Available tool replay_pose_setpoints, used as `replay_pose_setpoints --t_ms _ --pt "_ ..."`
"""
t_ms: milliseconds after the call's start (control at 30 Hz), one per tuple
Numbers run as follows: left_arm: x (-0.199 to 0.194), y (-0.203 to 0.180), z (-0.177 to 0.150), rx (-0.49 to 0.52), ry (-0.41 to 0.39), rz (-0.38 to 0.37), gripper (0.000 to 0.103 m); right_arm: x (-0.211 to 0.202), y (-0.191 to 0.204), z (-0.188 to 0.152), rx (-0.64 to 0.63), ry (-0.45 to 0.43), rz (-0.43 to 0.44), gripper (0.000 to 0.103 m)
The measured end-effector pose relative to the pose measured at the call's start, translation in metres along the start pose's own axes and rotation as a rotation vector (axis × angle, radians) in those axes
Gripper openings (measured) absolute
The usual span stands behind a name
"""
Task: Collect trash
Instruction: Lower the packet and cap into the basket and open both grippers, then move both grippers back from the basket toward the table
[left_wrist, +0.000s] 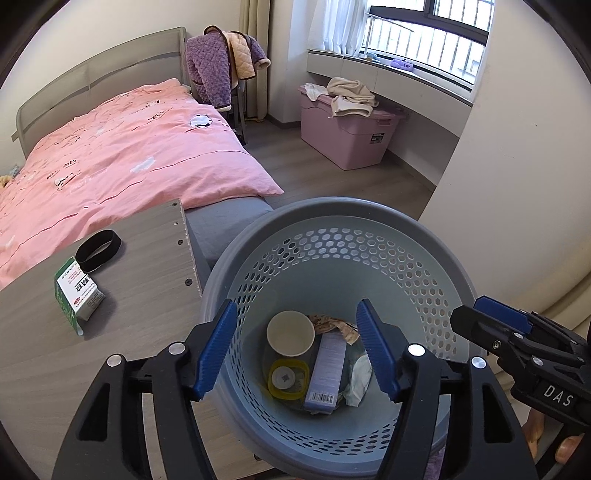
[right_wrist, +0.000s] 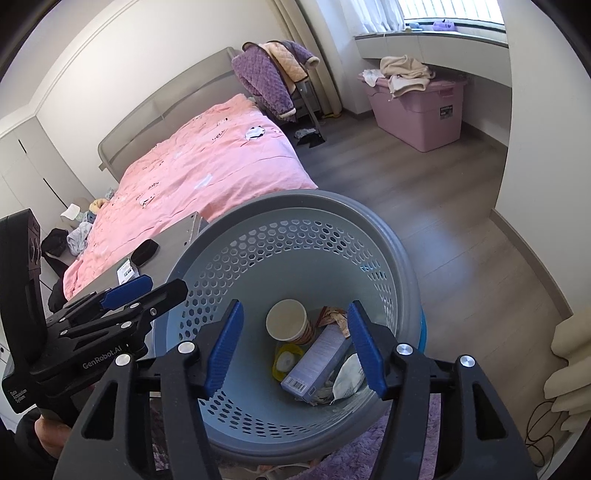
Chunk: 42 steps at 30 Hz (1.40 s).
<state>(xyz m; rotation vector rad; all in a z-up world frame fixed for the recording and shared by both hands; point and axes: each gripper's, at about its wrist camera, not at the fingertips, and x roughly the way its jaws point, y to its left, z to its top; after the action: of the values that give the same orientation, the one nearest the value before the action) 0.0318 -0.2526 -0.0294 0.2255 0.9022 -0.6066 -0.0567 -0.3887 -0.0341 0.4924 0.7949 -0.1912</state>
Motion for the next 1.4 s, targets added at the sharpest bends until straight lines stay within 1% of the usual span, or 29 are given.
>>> replay_pose_setpoints --t_ms 133,400,567,800,867,1000,1133,1233,1400 --pt "-0.001 0.002 0.000 -0.004 0.000 0.008 0.065 0.001 0.001 -0.001 -0.003 -0.001 -0.004 0.060" --pt "-0.002 0.001 0.000 -0.002 -0.007 0.013 0.068 0.003 0.002 -0.004 -0.005 0.002 -0.007 0.061" --pt "-0.002 0.002 -0.002 0.000 -0.009 0.025 0.069 0.005 0.002 -0.006 -0.007 0.003 -0.022 0.065" --pt "-0.007 0.012 -0.003 -0.033 -0.018 0.052 0.071 0.008 0.007 -0.010 -0.037 -0.009 -0.061 0.073" --pt "-0.008 0.018 -0.004 -0.049 -0.020 0.070 0.071 0.008 0.009 -0.010 -0.046 -0.013 -0.069 0.075" --pt "-0.011 0.034 -0.004 -0.089 -0.028 0.108 0.072 0.012 0.016 -0.012 -0.069 -0.018 -0.080 0.081" --pt "-0.013 0.055 -0.005 -0.142 -0.033 0.149 0.073 0.015 0.023 -0.011 -0.098 -0.024 -0.088 0.083" --pt "-0.013 0.070 -0.005 -0.180 -0.021 0.187 0.073 0.016 0.029 -0.008 -0.117 -0.038 -0.091 0.085" --pt "-0.019 0.094 -0.008 -0.237 -0.034 0.245 0.073 0.021 0.038 -0.002 -0.152 -0.058 -0.093 0.088"
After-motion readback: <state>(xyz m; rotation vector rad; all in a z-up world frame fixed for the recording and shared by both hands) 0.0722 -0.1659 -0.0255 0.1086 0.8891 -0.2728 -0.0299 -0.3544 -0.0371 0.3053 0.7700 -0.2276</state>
